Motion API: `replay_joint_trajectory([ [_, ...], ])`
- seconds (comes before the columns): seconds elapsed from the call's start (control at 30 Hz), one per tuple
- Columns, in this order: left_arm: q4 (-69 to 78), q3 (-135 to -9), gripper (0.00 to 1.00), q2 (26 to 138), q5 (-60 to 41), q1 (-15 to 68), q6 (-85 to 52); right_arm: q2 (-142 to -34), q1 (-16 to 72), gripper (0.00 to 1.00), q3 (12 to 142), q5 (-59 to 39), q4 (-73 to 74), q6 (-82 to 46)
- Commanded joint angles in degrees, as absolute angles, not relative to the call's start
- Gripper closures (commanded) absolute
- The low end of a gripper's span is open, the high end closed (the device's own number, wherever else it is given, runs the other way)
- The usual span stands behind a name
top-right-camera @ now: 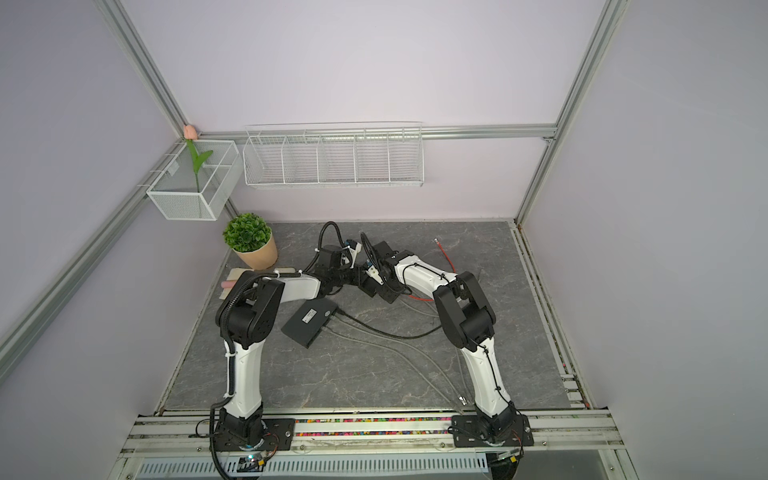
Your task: Insert the plug into the switch port
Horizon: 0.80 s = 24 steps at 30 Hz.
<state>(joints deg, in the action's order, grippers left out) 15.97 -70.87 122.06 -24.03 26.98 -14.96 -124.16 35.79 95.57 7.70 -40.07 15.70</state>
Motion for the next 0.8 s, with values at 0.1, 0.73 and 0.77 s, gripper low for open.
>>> replay_joint_trajectory([
  [0.1,8.3,-67.9,0.89,120.8,-29.0,27.3,-15.1,-121.8,36.0,0.93,97.4,8.7,-35.8,15.6],
  [0.73,8.9,-66.8,0.91,120.8,-29.7,30.4,-15.5,-125.1,37.3,0.92,101.7,-2.2,-26.8,17.3],
  [0.77,8.9,-66.6,0.92,120.8,-29.7,30.7,-15.5,-125.6,37.4,0.92,102.6,-2.3,-27.0,17.3],
])
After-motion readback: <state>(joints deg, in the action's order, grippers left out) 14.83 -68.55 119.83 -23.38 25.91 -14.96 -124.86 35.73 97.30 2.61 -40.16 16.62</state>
